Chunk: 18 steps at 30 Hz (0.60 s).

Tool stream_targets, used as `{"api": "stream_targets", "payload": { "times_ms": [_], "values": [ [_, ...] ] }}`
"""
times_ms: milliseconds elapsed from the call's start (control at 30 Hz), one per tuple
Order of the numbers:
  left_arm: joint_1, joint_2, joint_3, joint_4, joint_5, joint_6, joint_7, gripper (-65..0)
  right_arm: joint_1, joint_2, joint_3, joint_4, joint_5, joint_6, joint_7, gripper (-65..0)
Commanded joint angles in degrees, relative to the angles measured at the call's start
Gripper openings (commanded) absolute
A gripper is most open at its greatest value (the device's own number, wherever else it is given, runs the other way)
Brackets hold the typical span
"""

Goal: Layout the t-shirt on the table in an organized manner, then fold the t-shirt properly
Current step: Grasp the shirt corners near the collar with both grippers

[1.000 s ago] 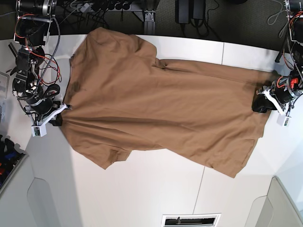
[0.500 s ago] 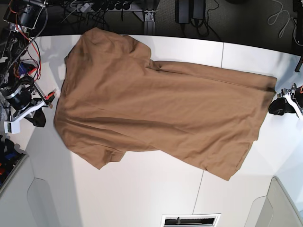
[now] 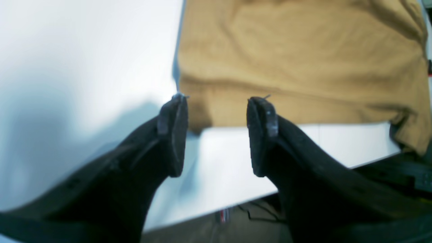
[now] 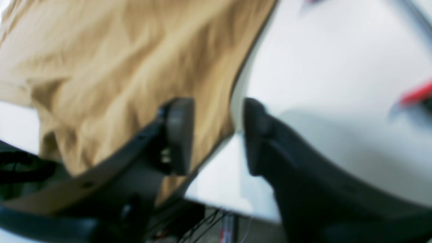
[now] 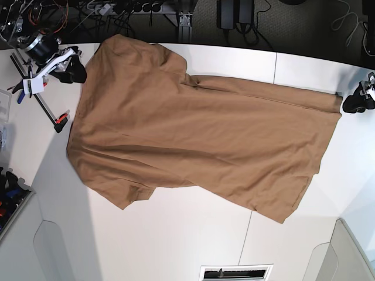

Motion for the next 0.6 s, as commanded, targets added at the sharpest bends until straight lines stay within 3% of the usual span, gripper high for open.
{"api": "stream_targets", "payload": {
  "times_ms": [0, 100, 400, 567],
  "values": [
    [0.2, -1.4, -0.6, 0.7, -1.3, -0.5, -0.6, -33.8, -0.9, 0.1, 0.4, 1.3, 1.6, 0.3, 1.2, -34.0],
    [0.8, -0.7, -0.6, 0.7, -1.1, -0.5, -1.3, -33.8, -3.2, -1.4, 0.4, 1.3, 1.8, 0.7, 1.3, -29.3],
    [0.8, 2.4, -0.6, 0.7, 2.0, -0.5, -4.2, -33.8, -5.1, -5.8, 0.2, 1.3, 1.9, 0.7, 1.1, -29.3],
    [0.8, 3.5, -0.6, 0.7, 6.6, -0.5, -7.3, -33.8, -5.1, -7.9, -0.5, 1.3, 1.9, 0.7, 1.1, -29.3]
  ]
}}
